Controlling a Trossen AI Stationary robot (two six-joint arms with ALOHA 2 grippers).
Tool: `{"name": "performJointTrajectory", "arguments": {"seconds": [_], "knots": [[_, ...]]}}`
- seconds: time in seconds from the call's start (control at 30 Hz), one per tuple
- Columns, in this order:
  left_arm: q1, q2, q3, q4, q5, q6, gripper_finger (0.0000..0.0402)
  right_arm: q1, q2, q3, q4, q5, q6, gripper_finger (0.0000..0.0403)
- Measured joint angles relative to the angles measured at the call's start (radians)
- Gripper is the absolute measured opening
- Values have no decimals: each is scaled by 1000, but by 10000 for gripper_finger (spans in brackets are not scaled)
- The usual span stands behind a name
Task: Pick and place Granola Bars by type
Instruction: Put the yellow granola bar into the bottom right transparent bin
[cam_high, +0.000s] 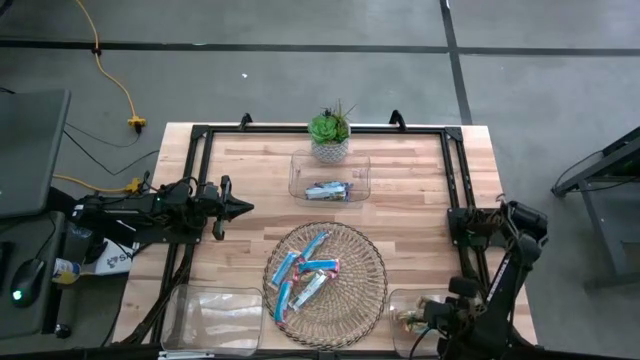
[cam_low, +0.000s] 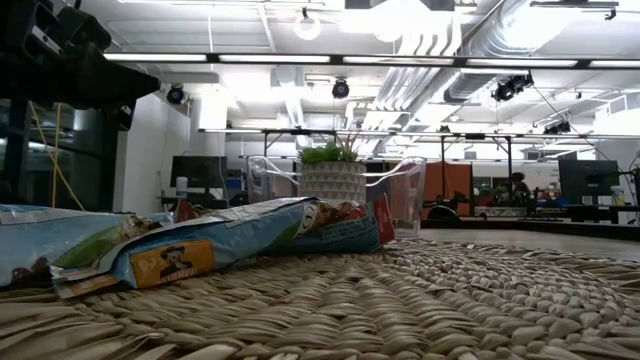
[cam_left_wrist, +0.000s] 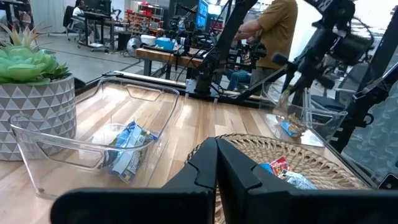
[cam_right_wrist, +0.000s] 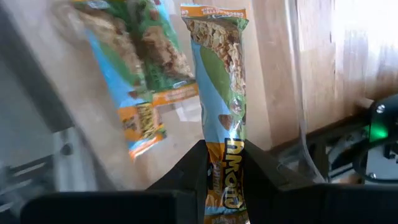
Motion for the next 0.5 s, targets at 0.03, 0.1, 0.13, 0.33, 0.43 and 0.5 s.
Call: {"name": "performJointTrajectory", "arguments": {"seconds": [0.03, 0.1, 0.13, 0.33, 0.43, 0.5], "knots": [[0, 0, 0, 0, 0, 0, 1, 0, 0, -21, 15, 2, -5, 62], [0, 0, 0, 0, 0, 0, 1, -1, 0, -62, 57, 3, -24, 62], [0, 0, 0, 0, 0, 0, 1, -3, 0, -80, 79, 4, -34, 62], [0, 0, 0, 0, 0, 0, 1, -18, 0, -186, 243, 15, -92, 62], [0, 0, 0, 0, 0, 0, 1, -37, 0, -231, 347, 19, -121, 62], [0, 0, 0, 0, 0, 0, 1, -51, 0, -255, 425, 20, -153, 62]]}}
